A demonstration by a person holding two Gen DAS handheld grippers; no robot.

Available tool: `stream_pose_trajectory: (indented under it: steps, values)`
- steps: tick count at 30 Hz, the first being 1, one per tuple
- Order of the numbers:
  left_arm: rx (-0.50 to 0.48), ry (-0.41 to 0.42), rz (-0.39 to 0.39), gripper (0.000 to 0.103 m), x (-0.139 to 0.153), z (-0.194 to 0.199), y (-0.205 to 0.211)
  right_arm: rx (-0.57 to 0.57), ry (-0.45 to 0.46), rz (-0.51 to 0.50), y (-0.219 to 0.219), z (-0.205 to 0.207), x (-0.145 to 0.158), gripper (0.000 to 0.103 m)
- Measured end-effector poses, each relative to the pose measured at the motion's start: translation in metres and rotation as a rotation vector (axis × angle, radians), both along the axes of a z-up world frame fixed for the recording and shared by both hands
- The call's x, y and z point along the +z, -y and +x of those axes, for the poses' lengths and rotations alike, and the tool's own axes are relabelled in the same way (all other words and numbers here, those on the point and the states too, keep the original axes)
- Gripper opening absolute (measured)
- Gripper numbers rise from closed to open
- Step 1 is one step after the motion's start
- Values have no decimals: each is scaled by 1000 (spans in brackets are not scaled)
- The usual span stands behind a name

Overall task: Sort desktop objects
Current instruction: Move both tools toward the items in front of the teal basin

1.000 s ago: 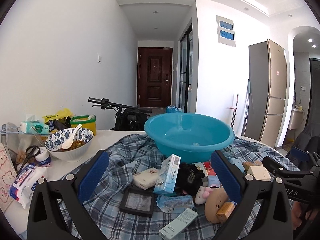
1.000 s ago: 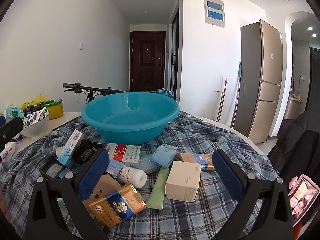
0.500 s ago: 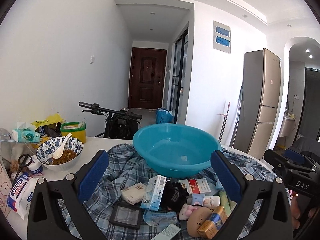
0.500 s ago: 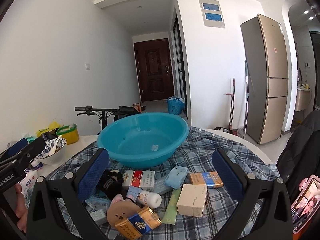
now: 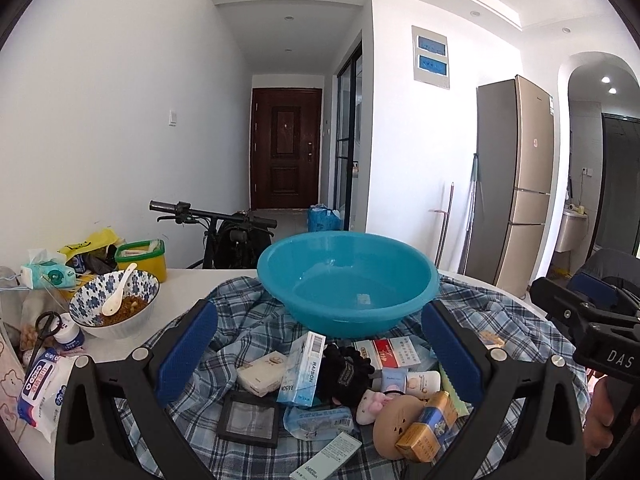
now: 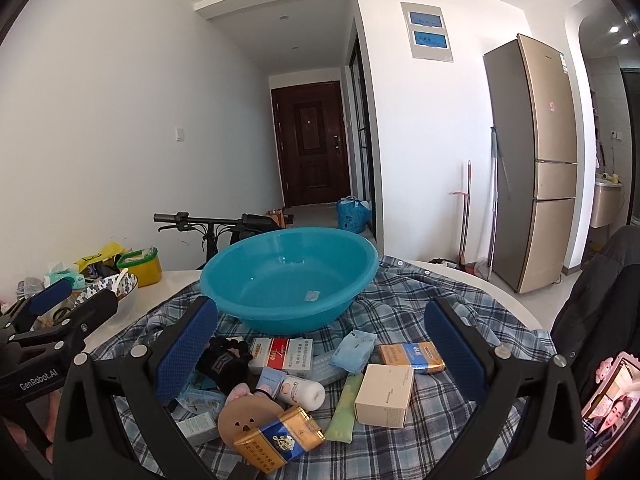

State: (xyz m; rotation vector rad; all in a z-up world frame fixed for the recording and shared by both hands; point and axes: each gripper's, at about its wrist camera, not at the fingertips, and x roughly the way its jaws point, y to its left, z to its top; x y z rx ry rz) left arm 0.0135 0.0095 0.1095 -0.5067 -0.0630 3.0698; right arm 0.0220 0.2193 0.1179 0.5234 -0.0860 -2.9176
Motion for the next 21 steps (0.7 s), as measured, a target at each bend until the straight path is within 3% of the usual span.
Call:
stream_pose_trajectory:
  steps: [21]
  values:
    - [-47, 207, -8, 103, -70, -21, -10, -25, 192, 23, -5, -13, -63, 103]
